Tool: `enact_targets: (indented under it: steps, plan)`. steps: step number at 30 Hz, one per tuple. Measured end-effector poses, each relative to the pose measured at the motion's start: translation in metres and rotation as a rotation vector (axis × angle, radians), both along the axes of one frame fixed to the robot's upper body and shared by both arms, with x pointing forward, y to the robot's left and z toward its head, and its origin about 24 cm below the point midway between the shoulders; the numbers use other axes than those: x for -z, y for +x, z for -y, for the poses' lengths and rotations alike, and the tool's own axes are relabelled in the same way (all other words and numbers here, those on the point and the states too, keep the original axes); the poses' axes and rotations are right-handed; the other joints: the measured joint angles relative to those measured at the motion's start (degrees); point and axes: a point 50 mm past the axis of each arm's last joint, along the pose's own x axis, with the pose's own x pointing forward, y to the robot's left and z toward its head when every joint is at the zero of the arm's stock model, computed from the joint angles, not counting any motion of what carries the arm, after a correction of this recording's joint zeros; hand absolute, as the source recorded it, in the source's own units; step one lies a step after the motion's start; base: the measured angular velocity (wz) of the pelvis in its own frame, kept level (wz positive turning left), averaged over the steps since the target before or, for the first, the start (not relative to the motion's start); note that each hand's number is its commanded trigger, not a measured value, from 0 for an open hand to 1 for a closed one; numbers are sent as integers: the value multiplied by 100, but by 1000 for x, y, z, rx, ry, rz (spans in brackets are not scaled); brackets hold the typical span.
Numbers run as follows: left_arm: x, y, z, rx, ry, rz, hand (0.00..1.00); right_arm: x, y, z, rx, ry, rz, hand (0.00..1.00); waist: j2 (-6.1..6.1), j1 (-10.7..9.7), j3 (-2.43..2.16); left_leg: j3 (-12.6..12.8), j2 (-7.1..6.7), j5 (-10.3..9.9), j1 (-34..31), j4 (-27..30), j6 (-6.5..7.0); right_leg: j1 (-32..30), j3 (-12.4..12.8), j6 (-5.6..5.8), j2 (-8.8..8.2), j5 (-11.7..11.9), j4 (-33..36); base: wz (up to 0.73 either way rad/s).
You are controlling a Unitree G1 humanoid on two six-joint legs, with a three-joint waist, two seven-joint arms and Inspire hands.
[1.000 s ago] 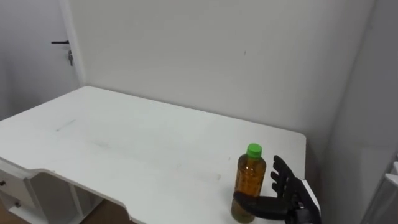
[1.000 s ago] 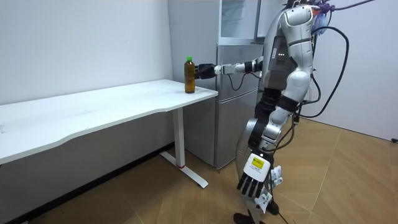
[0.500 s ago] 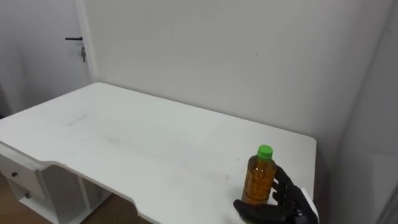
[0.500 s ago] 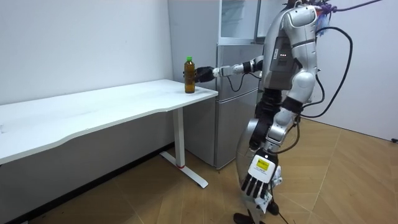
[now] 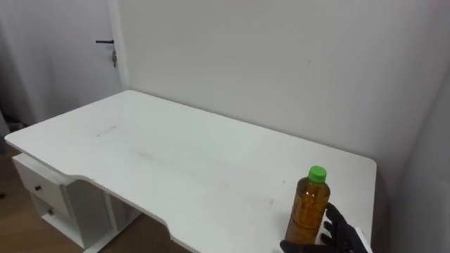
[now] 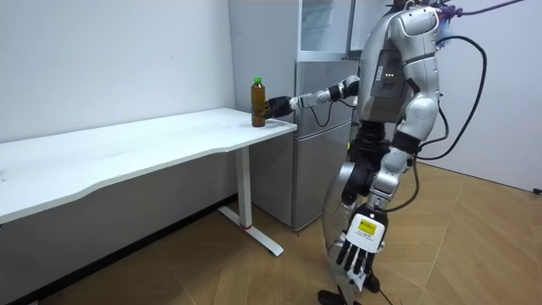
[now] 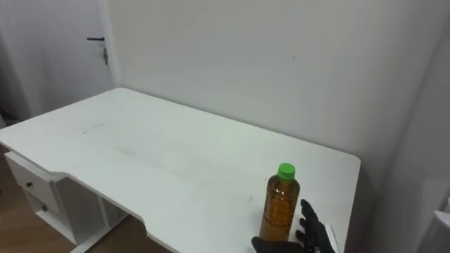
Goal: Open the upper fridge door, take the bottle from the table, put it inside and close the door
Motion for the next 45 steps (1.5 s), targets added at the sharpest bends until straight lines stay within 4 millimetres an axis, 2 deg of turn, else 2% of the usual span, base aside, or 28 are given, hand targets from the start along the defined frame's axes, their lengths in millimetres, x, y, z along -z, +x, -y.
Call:
enact_targets:
  steps: [3,9,12,13,18,22,25,28,33,41,45]
  plan:
    - [0,-3,0,-2,-1,-8,0,-1,4,4,42,1,-6,0,9,11,-8,-21,-10,16,-15,1,2,-8,-9,0,-4,0,0,4]
    - [0,-3,0,-2,-2,-6,0,-8,16,10,77,-11,2,0,-56,71,-47,-83,-41,82,-231,14,5,-206,-67,-3,-30,2,54,7]
    - [0,-4,-1,-2,0,-9,0,-8,18,16,93,-25,-10,0,-84,125,-28,-138,-59,85,-299,56,9,-254,-73,-2,-42,1,98,9]
    - [-1,-3,-2,-5,1,-7,0,-10,21,18,103,-16,-11,0,-103,133,-37,-139,-57,87,-345,77,12,-296,-89,-2,-44,1,103,3]
    - [-1,-2,-5,-30,-1,4,0,-15,29,23,129,-2,-10,0,-124,126,-22,-173,-66,94,-513,174,22,-401,-163,-6,-47,3,123,4]
    - [-2,1,-8,-25,2,14,0,-21,36,26,149,-13,-4,0,-165,138,2,-181,-64,109,-633,212,30,-529,-158,-8,-59,4,193,1]
    - [-3,10,-9,-28,-13,43,0,-29,42,31,179,-17,14,0,-177,156,47,-188,-72,156,-759,204,40,-670,-157,-25,-75,18,224,0]
    - [-3,12,-11,-23,-7,50,0,-35,46,31,190,-26,34,0,-211,160,63,-181,-66,172,-862,201,40,-798,-156,-31,-72,37,224,0]
    - [-4,15,-13,-19,-1,55,0,-39,48,32,194,-50,49,0,-227,195,62,-159,-66,179,-923,183,43,-893,-85,-28,-70,51,222,-5]
    - [-5,17,-18,-14,14,66,0,-42,48,40,207,-53,52,0,-248,443,49,-163,-66,180,-914,160,40,-892,-92,-27,-71,51,216,0]
    - [-5,16,-18,-15,15,62,0,-42,48,40,205,-52,52,0,-265,477,47,-171,-69,180,-908,191,41,-877,-94,-27,-72,51,216,0]
